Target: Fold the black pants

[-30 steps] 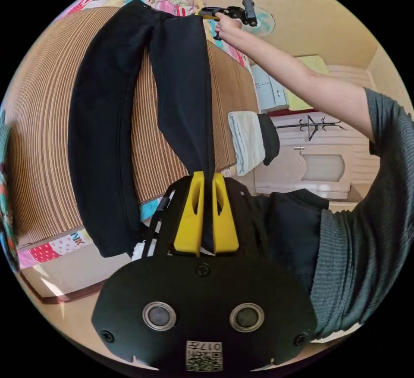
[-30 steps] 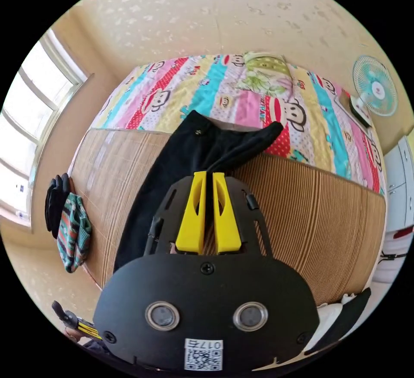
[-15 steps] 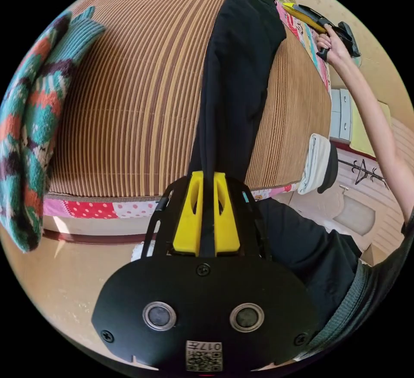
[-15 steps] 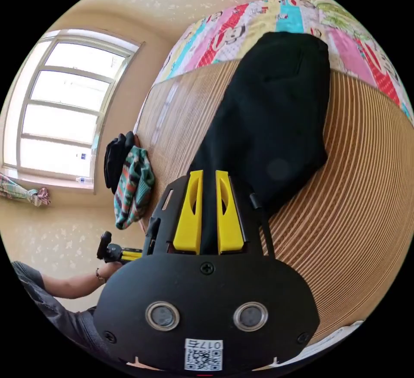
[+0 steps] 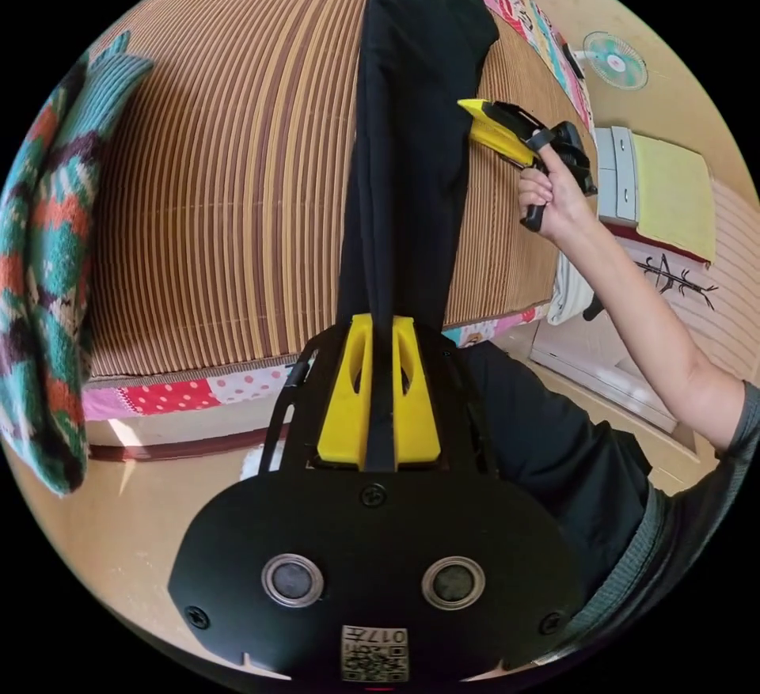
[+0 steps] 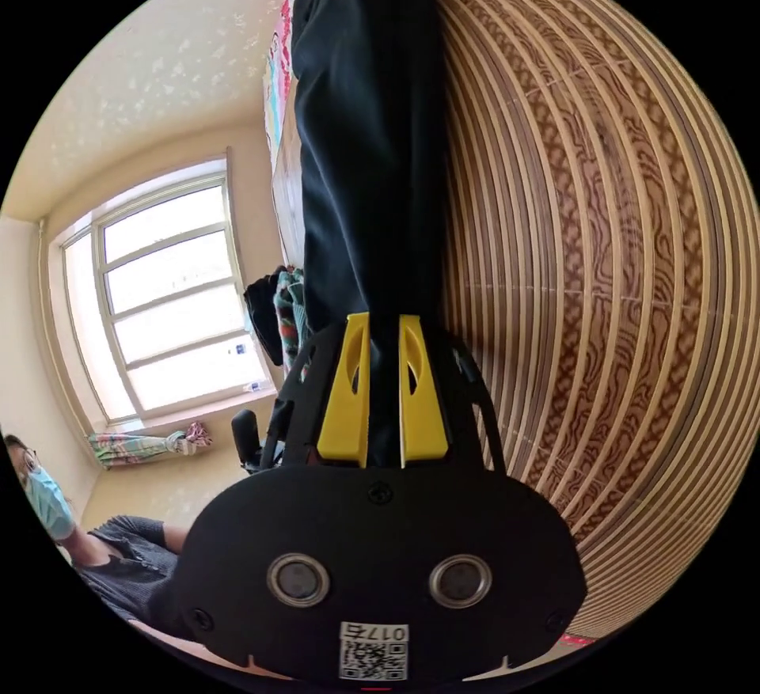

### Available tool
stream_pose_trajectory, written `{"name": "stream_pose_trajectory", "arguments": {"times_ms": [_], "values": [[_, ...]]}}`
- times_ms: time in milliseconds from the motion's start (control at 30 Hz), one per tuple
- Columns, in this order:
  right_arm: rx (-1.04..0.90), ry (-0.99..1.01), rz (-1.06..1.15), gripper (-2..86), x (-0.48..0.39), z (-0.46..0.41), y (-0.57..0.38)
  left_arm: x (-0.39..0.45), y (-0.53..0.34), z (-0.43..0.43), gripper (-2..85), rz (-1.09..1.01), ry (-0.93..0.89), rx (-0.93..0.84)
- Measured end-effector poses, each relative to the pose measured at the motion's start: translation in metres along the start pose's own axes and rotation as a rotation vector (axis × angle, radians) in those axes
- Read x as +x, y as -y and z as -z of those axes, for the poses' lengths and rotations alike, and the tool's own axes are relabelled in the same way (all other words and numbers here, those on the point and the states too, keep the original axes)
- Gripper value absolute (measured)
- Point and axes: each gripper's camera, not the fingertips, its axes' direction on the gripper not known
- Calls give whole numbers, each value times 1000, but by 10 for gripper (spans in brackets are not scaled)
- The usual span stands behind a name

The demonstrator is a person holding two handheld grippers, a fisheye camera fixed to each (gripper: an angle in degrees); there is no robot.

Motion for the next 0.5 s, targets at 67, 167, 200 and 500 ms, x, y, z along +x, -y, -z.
{"name": "stream_pose_trajectory", "arguments": {"times_ms": [67,167,200,500], "values": [[-26,30,47,31,-11,23,4,-2,1,10,40,-43,-89,-5],[44,36,159,24,-34,64,-11,-4,-2,27,39,-137,-308,5],[62,18,160,24,-35,71,-13,-8,-3,30,38,-155,-378,-2],[-32,-22,56,73,28,49,-7,-67,-12,-6,52,94,-251,22]]}}
